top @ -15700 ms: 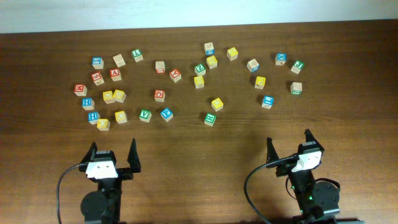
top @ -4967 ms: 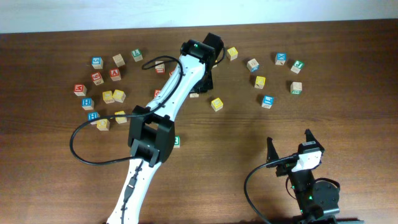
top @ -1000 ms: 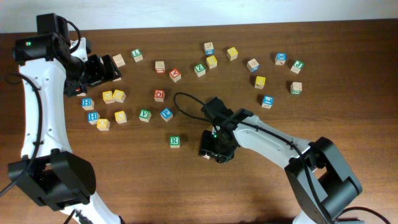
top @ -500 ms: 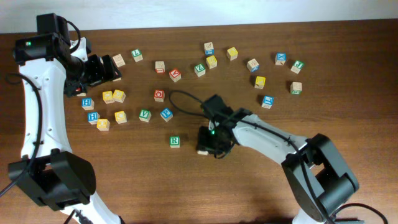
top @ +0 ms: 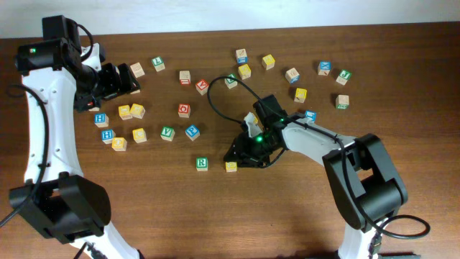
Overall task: Spell out RSS
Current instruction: 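Grasp the yellow S block with the right gripper and place it beside R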
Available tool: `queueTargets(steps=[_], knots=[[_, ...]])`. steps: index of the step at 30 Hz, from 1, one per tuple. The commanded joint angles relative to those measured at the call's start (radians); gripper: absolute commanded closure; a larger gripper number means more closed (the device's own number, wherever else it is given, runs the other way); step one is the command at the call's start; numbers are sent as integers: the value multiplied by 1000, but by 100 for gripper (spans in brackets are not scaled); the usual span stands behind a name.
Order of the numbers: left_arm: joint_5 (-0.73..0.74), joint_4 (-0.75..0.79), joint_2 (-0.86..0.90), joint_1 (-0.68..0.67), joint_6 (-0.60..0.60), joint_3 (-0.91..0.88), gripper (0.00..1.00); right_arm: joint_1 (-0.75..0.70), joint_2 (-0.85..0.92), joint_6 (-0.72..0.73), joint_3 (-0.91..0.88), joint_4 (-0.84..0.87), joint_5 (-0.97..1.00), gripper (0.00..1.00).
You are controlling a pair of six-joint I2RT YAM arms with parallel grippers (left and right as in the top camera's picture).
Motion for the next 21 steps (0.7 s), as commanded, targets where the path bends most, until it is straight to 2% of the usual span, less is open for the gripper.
queueTargets(steps=[1, 4, 6, 8, 9, 11, 12, 14, 17, 21], knots=[[8, 2, -22, 8, -10, 14, 1, -23, 25, -47, 26, -58, 70, 54], [8, 2, -22, 8, -10, 14, 1, -22, 25, -126, 114, -253, 113, 52], [8, 2, -22, 8, -10, 14, 1, -3, 24, -126, 172, -380, 277, 53], [8, 2, -22, 8, -10, 14, 1, 4, 14, -130, 220, -429, 285, 54], [8, 2, -22, 8, -10, 14, 1, 5, 1, -129, 251, -452, 285, 64], [8, 2, -22, 8, -10, 14, 1, 5, -6, -129, 259, -488, 297, 69], [8, 1, -22, 8, -10, 14, 1, 19, 7, -129, 237, -489, 319, 84], [8, 2, -22, 8, -9, 14, 1, 46, 16, -98, 189, -447, 319, 93], [8, 2, -22, 8, -10, 14, 1, 111, 16, 15, 126, -300, 317, 96], [8, 2, -22, 8, -9, 14, 1, 153, 16, 64, 125, -223, 317, 96]])
